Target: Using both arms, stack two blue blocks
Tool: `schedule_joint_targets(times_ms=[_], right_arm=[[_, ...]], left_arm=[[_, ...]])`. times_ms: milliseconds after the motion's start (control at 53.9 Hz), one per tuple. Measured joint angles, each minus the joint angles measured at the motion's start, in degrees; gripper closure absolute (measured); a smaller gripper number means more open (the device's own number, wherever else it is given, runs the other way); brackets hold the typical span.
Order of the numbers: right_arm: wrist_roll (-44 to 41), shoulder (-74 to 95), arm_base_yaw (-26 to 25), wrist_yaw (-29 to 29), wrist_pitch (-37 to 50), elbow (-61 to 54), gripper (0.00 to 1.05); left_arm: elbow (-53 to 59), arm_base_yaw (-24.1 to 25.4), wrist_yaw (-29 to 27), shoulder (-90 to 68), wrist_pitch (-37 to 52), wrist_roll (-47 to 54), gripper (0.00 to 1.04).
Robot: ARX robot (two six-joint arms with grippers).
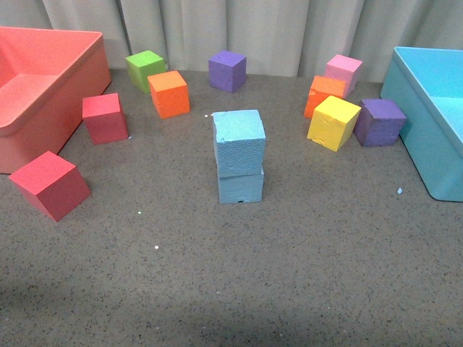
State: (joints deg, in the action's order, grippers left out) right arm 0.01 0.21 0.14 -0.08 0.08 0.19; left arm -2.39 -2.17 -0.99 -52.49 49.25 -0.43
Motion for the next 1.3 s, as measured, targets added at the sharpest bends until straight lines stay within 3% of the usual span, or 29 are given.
schedule_joint_targets(times_ms=[111,687,1299], right_arm=[[0.00,0.00,0.00,0.07,0.00,0.00,0.09],[0.00,0.00,0.00,0.02,0.00,0.00,0.09],[0.00,0.00,0.00,0.02,0.00,0.00,0.09]], left_arm=[[0.83,1.95,0.44,5.18,-4.24,-0.02,1.01],[1.29,2.01,0.98,29.29,-25.99,0.00,1.01],[1.31,2.01,0.98,42.25,-38.80,-0.02,1.01]])
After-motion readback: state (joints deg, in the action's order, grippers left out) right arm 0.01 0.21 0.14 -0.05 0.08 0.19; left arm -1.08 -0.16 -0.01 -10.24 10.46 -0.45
